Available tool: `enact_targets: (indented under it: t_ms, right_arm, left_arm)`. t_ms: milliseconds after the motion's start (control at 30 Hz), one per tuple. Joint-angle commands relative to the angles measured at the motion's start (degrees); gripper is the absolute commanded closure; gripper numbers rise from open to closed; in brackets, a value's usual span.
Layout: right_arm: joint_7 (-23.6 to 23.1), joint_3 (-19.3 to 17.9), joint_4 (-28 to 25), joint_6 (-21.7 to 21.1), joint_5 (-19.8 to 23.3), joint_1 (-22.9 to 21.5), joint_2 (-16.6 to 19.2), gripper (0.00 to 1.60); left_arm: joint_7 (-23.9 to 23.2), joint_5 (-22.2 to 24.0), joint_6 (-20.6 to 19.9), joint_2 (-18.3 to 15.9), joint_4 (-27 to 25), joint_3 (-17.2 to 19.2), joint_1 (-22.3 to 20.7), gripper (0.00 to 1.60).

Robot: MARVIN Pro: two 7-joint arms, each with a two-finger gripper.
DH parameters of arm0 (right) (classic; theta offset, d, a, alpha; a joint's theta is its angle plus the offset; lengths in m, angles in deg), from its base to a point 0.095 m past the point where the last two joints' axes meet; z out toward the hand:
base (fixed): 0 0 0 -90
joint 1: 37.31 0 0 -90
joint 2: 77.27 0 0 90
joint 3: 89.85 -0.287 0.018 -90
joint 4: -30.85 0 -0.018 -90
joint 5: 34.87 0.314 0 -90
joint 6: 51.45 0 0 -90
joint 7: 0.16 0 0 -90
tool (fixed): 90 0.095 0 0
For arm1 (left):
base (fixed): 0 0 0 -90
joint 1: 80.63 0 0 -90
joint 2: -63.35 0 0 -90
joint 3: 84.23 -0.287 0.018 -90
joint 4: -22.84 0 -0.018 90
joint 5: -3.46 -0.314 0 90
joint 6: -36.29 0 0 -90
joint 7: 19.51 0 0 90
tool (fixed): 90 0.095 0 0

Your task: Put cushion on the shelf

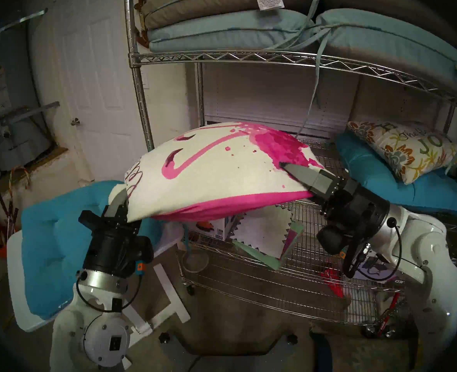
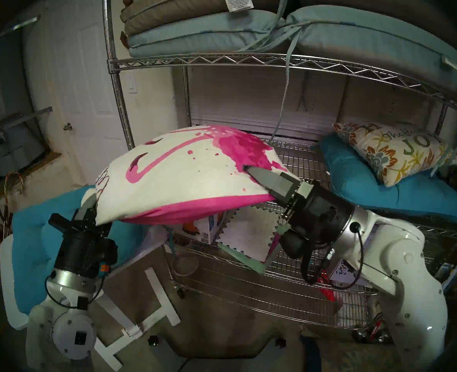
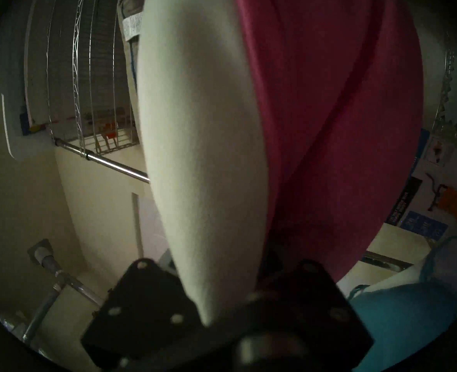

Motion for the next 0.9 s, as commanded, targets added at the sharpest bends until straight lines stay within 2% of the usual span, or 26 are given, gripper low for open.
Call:
enact_targets:
  t_ms: [0, 200, 467, 500, 533, 633, 867]
  right_arm:
    - [1.07, -5.61, -0.78, -0.32, 4.01, 1.09, -1.86, 1.6]
    - [0.85, -6.64, -0.7, 0.6, 5.64, 1.45, -2.22, 1.6]
    - [0.32, -6.72, -0.49, 1.88, 7.83, 1.96, -2.76, 1.6]
    - [0.21, -6.61, -0.44, 2.02, 8.09, 1.92, -2.83, 1.6]
    - [0.09, -6.36, -0.45, 2.09, 8.28, 1.81, -2.89, 1.6]
    - [-0.26, -5.53, -0.49, 2.36, 8.92, 1.57, -3.05, 1.6]
    - [-1.57, -2.41, -0.78, 2.43, 10.01, 0.43, -3.32, 1.6]
  left_arm:
    - [-0.16, -3.17, -2.82, -1.4, -1.07, 2.51, -6.65, 1.6]
    - [-1.93, -5.64, -4.19, -2.05, -1.07, 4.21, -9.94, 1.6]
    - [-7.06, -8.63, -5.32, -3.64, -1.07, 6.46, -15.68, 1.6]
    - [-7.88, -9.1, -5.28, -3.9, -1.07, 6.71, -17.65, 1.6]
    - [-8.15, -9.22, -5.4, -4.22, -1.07, 6.86, -16.79, 1.6]
    - [-9.64, -9.82, -5.73, -4.81, -1.07, 7.25, -18.14, 1.6]
    - [-12.73, -10.4, -6.5, -5.29, 3.13, 8.05, -22.91, 1.6]
